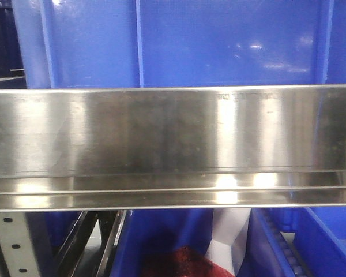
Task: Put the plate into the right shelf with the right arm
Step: 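Lower the held plate into the blue bin on the shelf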
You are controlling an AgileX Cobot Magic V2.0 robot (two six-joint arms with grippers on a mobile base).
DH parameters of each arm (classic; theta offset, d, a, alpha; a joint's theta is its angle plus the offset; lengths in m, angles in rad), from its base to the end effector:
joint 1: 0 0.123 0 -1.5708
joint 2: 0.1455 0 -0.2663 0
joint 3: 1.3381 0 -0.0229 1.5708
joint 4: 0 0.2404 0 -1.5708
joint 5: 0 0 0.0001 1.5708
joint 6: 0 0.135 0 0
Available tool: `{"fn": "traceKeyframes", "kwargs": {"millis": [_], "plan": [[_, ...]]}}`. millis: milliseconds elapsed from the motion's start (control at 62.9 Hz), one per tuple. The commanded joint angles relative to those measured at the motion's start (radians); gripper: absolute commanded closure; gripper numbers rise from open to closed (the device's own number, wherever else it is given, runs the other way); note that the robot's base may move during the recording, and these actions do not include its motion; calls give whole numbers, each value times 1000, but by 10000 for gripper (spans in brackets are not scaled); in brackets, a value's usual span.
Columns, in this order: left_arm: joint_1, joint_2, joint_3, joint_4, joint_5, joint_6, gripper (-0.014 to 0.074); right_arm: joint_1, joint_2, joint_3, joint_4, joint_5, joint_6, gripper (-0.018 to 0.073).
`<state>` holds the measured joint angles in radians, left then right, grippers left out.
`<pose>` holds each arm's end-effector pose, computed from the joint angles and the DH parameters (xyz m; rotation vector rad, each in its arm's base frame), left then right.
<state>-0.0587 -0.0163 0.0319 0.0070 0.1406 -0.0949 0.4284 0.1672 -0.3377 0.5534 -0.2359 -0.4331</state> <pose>0.1086 -0.0062 0.1879 -0.0248 1.6408 -0.1114 0.0918 0.0237 0.3477 -0.0689 1.1220 0.4107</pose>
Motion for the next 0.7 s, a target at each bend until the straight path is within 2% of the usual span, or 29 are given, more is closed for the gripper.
{"fn": "traceKeyframes", "kwargs": {"millis": [0, 143, 207, 366, 541, 684], "plan": [[-2, -6, 9, 0, -90, -6, 643, -4, 15, -28, -6, -86, -2, 504], [-2, -6, 9, 0, -90, -6, 643, -3, 15, -52, -6, -94, 26, 504], [-2, -6, 9, 0, -90, -6, 643, -3, 16, -108, -6, -70, 61, 504], [-2, -6, 9, 0, -90, -6, 643, -3, 75, -308, -6, 31, 51, 504], [-2, -6, 9, 0, -90, -6, 643, -3, 309, -573, -6, 246, 51, 504], [-2, -6, 9, 0, -90, -6, 643, -3, 510, -741, -6, 370, 51, 504]]}}
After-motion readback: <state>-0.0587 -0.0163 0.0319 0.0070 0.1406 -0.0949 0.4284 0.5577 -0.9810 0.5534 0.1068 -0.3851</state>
